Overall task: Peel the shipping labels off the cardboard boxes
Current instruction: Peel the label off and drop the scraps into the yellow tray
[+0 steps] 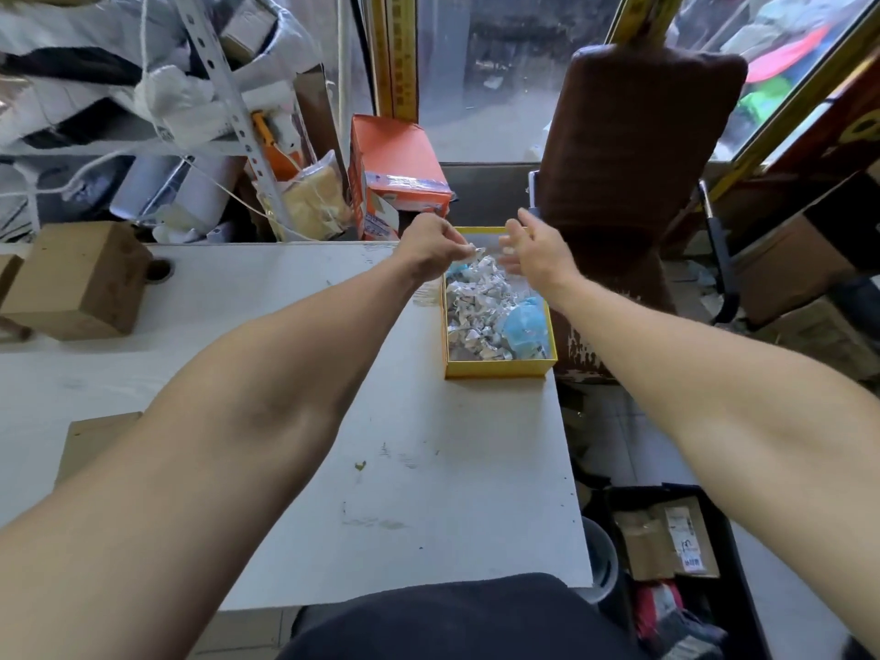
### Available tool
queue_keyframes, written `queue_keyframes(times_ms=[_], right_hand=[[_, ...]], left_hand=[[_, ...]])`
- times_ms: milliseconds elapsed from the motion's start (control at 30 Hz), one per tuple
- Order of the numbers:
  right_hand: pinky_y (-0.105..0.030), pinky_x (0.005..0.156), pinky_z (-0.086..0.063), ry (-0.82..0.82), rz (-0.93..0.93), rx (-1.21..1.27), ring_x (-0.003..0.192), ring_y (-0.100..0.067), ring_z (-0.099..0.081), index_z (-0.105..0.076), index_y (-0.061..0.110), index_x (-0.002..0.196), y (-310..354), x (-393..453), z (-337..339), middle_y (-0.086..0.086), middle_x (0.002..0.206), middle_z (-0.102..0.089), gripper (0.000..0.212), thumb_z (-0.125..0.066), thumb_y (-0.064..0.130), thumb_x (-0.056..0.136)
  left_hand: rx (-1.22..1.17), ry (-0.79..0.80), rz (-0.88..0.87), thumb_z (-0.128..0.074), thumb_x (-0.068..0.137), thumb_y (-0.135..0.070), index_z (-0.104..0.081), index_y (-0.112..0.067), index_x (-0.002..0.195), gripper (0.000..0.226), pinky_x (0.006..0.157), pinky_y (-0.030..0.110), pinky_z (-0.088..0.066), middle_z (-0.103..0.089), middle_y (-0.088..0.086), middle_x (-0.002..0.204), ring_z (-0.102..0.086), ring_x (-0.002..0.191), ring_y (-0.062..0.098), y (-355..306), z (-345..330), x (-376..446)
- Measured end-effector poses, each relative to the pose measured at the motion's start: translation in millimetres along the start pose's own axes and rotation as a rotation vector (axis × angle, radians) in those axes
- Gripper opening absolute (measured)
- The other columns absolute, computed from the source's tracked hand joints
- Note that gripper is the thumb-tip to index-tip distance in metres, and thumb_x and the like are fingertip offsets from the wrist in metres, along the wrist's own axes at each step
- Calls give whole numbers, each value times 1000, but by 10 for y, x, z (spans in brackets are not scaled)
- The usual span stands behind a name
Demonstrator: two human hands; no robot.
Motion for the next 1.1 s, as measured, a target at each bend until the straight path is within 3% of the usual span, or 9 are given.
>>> queue_keyframes(times_ms=[67,200,300,367,500,600,700,933,1100], right_hand=[[-43,95,-52,-17,15,-155,100,-18,-67,-33,23,150,-43,71,161,-3,135,-56,56,-42,44,100],[-41,103,-44,-27,46,-258,113,-22,-61,-33,25,150,-52,103,307,-1,121,-65,54,-43,44,100],[-32,100,-39,13,86,-312,119,-22,-55,-38,23,148,-1,84,262,-7,126,-63,51,-47,38,100],[-27,93,-38,31,114,-352,119,-22,-55,-40,22,147,21,82,225,-7,128,-61,49,-48,35,100],[-24,88,-37,20,135,-386,117,-21,-56,-43,21,145,55,109,223,-7,129,-61,48,-51,33,100],[-24,87,-38,4,139,-408,115,-21,-56,-44,20,144,57,127,239,-6,126,-61,48,-53,32,99],[-24,86,-38,5,133,-429,114,-20,-56,-44,18,143,32,126,231,-6,125,-61,47,-55,30,98],[-26,87,-42,14,139,-495,111,-19,-57,-45,16,142,3,138,215,-7,126,-60,50,-58,27,95],[-37,90,-51,27,163,-586,105,-23,-59,-46,17,140,1,139,185,-9,124,-60,48,-57,25,94]], left_hand=[[53,19,-1,-79,82,-11,-74,-3,84,10,65,18,-46,-66,0,75,-60,71,7,-30,-56,16],[194,16,-59,-83,78,-14,-69,-13,79,14,60,18,-45,-68,0,81,-61,71,7,-131,-181,21],[314,-39,-93,-84,78,-26,-71,-24,75,13,84,32,-52,-74,-2,91,-66,86,13,-176,-223,61],[340,-61,-65,-82,80,-30,-71,-30,67,16,97,44,-48,-75,-3,95,-65,98,18,-162,-271,83],[408,-138,31,-73,88,-33,-74,-36,68,21,103,44,-41,-61,3,112,-47,112,27,-56,-292,147],[404,-99,25,-80,80,-38,-72,-35,62,20,101,48,-46,-68,4,105,-53,109,26,-41,-368,201],[418,-44,-18,-86,72,-27,-69,-32,59,23,103,50,-43,-74,-3,91,-62,104,22,-103,-435,193],[410,-83,-67,-79,82,-26,-77,-26,80,3,115,60,-18,-74,-5,97,-57,113,19,-184,-414,148],[458,-107,-83,-63,95,-37,-78,-24,92,20,116,60,-10,-70,0,110,-46,127,23,-202,-394,153]])
Point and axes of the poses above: each hand's wrist, its own x-axis towards the middle knuckle, its own z-axis out of the back of the hand, y = z × x, the point moved 10 cm from there along x, towards the middle knuckle
